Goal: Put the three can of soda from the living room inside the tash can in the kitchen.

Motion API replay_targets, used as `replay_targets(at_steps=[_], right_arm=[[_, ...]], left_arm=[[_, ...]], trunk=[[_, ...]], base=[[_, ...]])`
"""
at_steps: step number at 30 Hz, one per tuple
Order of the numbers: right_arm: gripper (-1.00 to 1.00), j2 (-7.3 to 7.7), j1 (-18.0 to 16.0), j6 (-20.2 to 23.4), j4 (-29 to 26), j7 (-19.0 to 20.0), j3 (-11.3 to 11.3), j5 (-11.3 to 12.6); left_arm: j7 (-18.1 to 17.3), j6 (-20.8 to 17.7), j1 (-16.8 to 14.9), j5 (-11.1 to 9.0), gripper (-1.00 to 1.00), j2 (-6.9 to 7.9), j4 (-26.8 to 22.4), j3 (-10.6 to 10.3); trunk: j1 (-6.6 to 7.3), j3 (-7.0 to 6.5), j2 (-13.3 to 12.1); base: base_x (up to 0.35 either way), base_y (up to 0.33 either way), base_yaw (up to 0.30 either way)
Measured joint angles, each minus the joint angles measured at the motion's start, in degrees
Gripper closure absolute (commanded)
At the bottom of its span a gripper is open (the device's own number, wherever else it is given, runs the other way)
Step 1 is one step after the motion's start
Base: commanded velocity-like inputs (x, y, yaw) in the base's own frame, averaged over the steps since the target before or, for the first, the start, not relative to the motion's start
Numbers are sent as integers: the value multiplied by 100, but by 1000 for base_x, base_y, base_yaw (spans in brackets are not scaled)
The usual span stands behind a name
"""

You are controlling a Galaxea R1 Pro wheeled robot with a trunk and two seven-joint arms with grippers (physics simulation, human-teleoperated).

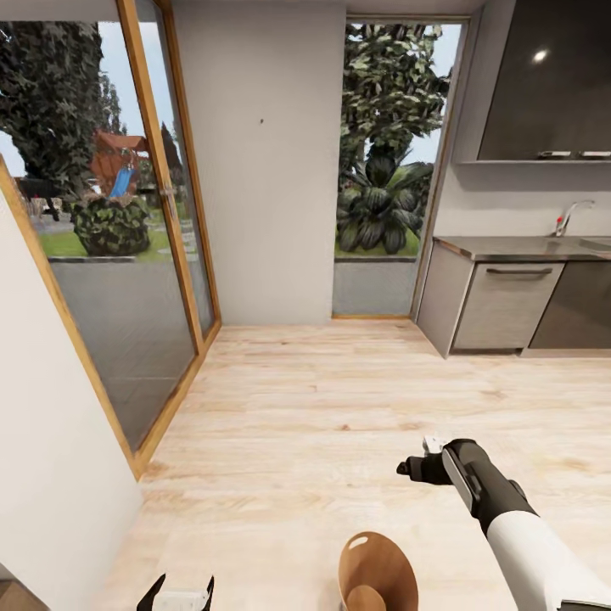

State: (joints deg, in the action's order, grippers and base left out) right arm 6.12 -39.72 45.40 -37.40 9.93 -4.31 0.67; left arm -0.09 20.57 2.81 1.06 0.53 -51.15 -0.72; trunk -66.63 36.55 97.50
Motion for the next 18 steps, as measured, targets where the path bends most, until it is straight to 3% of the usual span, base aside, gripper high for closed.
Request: replay_targets(at_steps=[18], right_arm=[[-100, 199, 0, -25, 395, 6, -2, -18]], left_arm=[[0, 0, 0, -1, -100, 0, -7, 1]], trunk=[[-395, 323, 722]], base=[[0, 0, 0]])
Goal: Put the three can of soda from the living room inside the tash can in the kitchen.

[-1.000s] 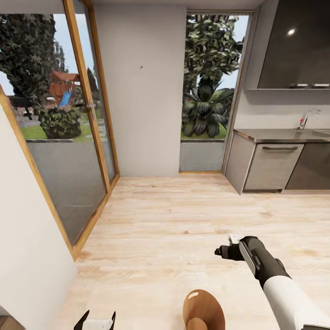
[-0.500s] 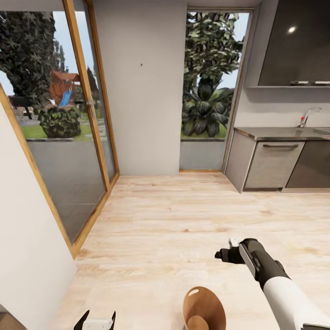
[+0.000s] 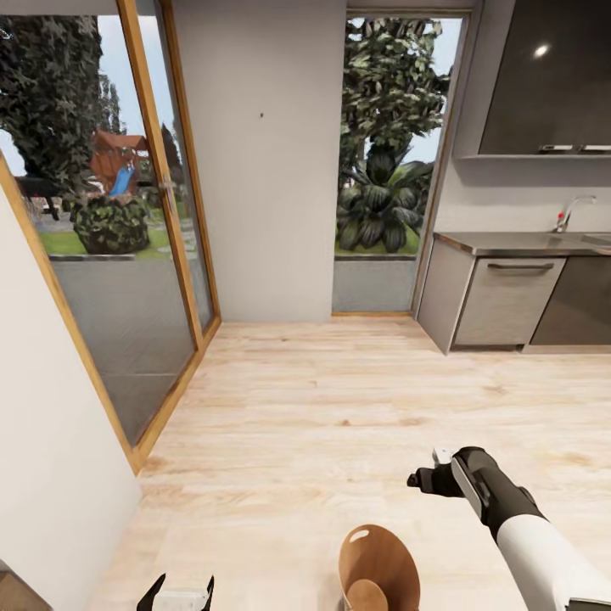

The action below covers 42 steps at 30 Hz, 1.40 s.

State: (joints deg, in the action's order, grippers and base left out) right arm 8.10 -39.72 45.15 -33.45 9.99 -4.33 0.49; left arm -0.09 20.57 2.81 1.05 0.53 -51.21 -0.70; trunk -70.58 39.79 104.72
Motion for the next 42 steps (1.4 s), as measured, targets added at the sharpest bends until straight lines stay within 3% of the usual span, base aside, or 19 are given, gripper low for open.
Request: replay_targets(at_steps=[10, 42], right_arm=[[-100, 54, -6, -86, 29, 3, 5, 4], [-100, 21, 0, -199, -4, 11, 61, 3]], left_arm=[[0, 0, 0, 7, -100, 0, 6, -3], [0, 0, 0, 9, -100, 0, 6, 0]], trunk=[[-220, 180, 401], [-922, 754, 1685]], base=[[0, 0, 0], [0, 0, 0]])
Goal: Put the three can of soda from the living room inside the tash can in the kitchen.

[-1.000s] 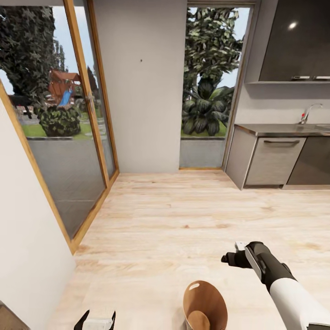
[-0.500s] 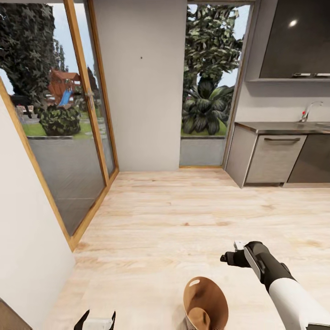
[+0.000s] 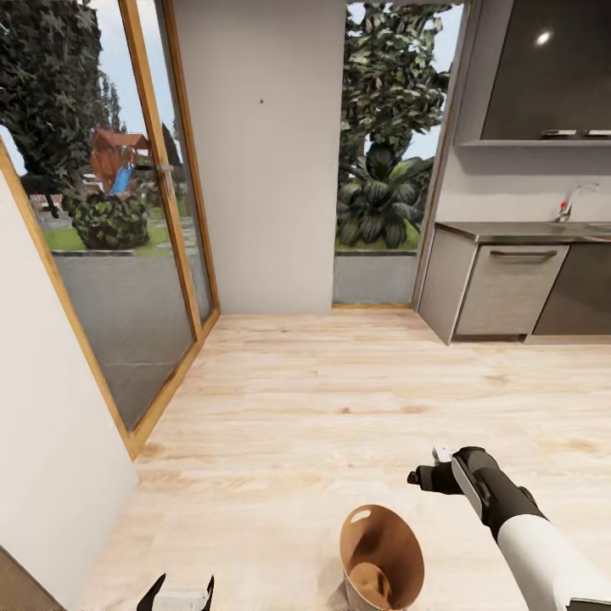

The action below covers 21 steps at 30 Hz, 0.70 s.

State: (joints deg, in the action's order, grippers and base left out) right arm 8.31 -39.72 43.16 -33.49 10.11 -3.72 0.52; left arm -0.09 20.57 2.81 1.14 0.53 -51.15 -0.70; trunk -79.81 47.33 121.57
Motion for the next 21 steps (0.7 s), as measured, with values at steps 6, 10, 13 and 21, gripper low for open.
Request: replay_targets(at_steps=[6, 10, 13, 21], right_arm=[[-100, 11, 0, -6, 0, -2, -4, 0], [-100, 5, 0, -8, 5, -2, -2, -4], [-100, 0, 0, -8, 7, -1, 0, -13], [-100, -15, 0, -9, 26, -7, 7, -23]], left_arm=[[0, 0, 0, 0, -100, 0, 0, 0], [0, 0, 0, 0, -100, 0, 0, 0], [0, 0, 0, 0, -100, 0, 0, 0], [0, 0, 0, 2, -100, 0, 0, -5]], trunk=[[-132, 108, 241], [-220, 180, 401], [-286, 233, 521], [-461, 377, 842]], base=[[0, 0, 0], [0, 0, 0], [0, 0, 0], [0, 0, 0]])
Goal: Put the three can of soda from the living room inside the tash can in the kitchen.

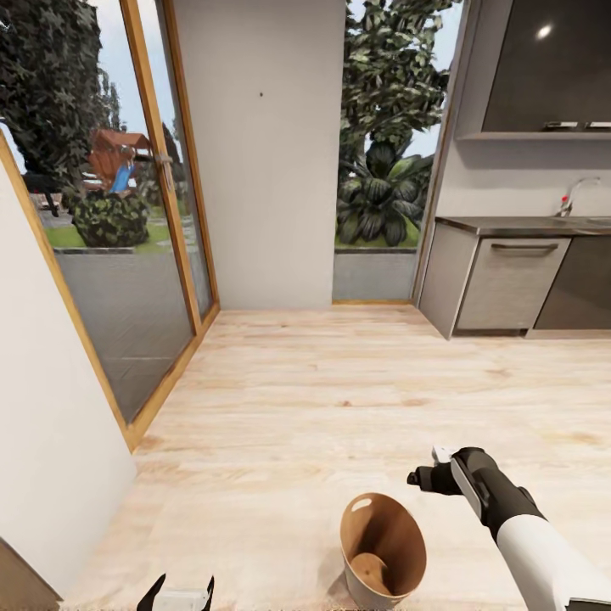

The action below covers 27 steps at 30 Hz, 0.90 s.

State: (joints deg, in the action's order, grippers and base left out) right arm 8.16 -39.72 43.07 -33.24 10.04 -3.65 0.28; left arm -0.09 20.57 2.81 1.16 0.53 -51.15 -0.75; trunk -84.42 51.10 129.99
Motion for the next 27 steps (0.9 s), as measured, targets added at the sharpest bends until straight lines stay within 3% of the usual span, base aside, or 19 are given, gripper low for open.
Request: replay_targets(at_steps=[27], right_arm=[[-100, -68, 0, 0, 102, -11, -7, 37]], left_arm=[[0, -9, 0, -11, -100, 0, -15, 5]], trunk=[[-593, 485, 1083]], base=[[0, 0, 0]])
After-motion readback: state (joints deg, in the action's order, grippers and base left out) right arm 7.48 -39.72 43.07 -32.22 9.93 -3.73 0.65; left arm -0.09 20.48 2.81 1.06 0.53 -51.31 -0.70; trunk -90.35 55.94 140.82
